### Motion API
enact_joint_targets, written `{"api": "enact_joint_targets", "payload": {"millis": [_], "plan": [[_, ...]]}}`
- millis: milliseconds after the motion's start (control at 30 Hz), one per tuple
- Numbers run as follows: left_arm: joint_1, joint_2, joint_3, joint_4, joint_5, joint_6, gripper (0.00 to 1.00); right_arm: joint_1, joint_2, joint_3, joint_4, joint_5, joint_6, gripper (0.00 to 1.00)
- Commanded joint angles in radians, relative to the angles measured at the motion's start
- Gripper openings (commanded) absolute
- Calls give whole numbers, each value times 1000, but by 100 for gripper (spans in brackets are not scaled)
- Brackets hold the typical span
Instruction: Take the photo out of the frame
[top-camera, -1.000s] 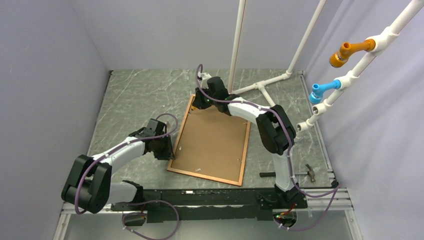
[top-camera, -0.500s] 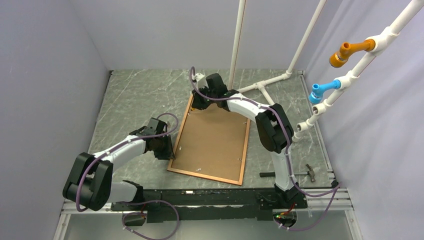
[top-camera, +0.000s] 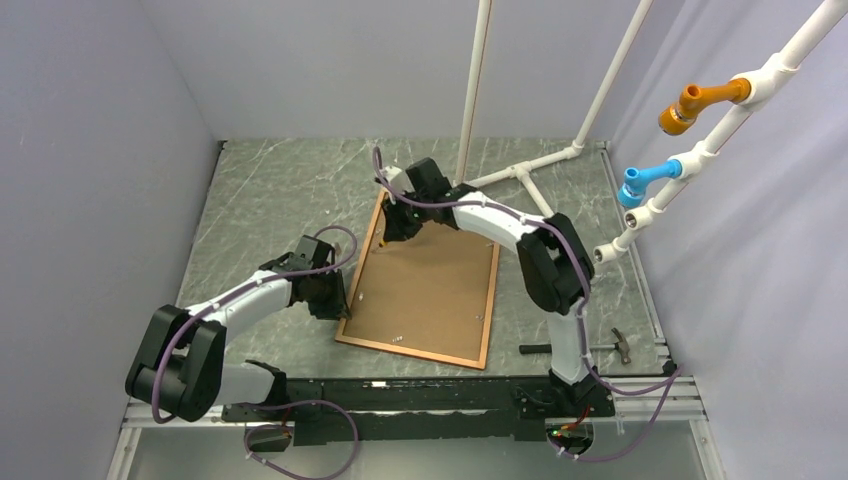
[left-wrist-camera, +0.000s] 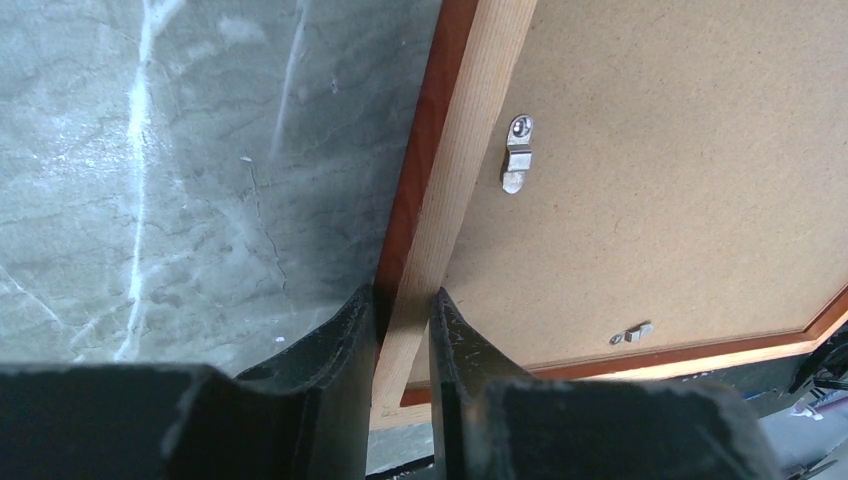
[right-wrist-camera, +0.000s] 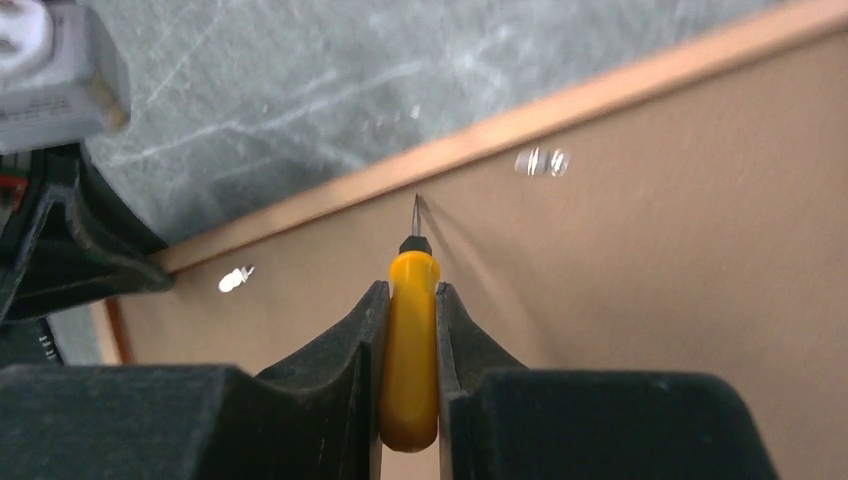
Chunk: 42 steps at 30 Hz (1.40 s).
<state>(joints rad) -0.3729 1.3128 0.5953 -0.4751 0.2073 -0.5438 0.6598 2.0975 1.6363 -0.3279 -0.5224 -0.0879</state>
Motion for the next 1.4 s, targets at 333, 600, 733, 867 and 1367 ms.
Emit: {"api": "enact_joint_targets", "payload": {"millis": [333,600,733,867,1367], "plan": [[-14,-84,-56,36,-43,14,41,47,-652,-455,-72,540,369,0],[-25,-76,-118,117,-4,-29,44,46,-943,-705,-189,619,468,0],[-45,-114,-175,146,1,-91,37,46,-1025,-779,-192,666,504,0],[-59,-201,-271,178,11,-201,24,46,-1055,-800,-169,696,526,0],[-88,-446,10,-147,-150,-127,67,32,-921,-722,-81,739,514,0]]}}
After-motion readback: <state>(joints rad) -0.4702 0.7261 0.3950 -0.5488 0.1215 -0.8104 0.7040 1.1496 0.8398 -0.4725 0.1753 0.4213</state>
